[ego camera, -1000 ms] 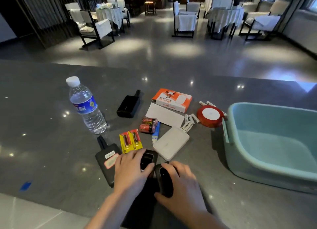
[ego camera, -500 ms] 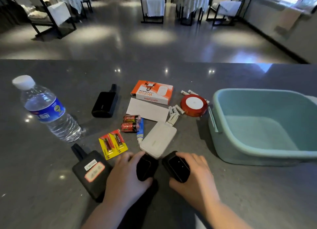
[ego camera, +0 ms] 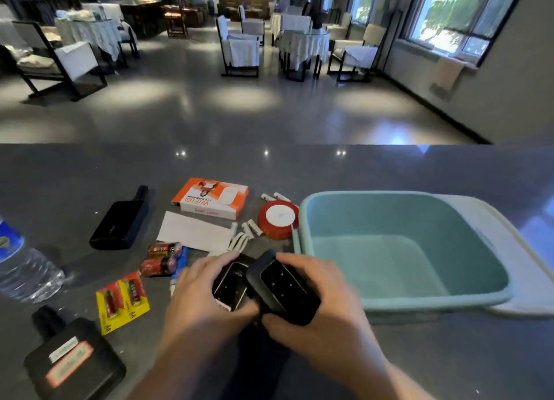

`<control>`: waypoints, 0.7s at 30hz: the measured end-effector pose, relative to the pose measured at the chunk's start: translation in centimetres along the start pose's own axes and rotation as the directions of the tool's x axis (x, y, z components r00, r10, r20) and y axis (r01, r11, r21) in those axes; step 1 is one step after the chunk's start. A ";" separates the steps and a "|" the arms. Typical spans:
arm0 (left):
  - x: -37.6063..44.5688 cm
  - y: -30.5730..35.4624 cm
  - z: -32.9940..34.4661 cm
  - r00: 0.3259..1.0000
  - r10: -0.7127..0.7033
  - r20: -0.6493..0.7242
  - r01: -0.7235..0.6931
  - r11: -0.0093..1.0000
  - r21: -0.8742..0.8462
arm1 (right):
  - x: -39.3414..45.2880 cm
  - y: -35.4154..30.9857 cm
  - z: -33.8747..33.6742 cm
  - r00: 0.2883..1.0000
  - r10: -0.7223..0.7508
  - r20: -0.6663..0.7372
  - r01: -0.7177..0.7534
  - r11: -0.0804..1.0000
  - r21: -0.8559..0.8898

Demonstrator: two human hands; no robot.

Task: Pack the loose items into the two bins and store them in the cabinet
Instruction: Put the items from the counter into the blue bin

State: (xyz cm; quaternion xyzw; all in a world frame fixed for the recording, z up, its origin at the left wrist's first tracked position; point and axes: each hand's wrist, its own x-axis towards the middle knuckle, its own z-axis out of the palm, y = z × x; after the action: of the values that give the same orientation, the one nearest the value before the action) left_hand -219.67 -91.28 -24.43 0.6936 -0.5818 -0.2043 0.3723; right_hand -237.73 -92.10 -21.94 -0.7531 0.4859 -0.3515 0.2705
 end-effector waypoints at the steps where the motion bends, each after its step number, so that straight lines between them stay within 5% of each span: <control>1: 0.6 0.8 0.6 1.000 0.006 -0.013 -0.006 0.999 -0.038 | 0.5 0.2 -1.6 1.000 0.019 -0.009 -0.019 1.000 0.013; 5: 2.2 3.7 2.7 0.995 0.038 -0.092 -0.048 0.993 -0.110 | 3.2 3.0 -7.6 0.997 0.042 -0.064 -0.046 0.996 -0.071; 10: 4.0 6.3 4.5 0.990 0.055 -0.127 -0.082 0.973 -0.215 | 7.9 8.8 -11.1 0.979 0.157 0.129 -0.104 0.932 -0.348; 15: 5.7 7.1 5.6 0.987 0.089 -0.136 -0.121 0.961 -0.250 | 11.6 12.0 -9.1 0.893 0.188 0.408 0.072 0.837 -0.543; 21: 6.8 6.6 5.4 0.986 0.108 -0.128 -0.131 0.974 -0.186 | 14.2 14.1 -5.2 0.811 0.227 0.539 0.199 0.759 -0.620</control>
State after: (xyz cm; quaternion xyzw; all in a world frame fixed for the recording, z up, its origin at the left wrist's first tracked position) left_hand -226.24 -99.58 -21.95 0.6286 -0.5770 -0.1962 0.4832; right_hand -245.52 -110.95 -25.56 -0.8654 0.4753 0.0907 0.1306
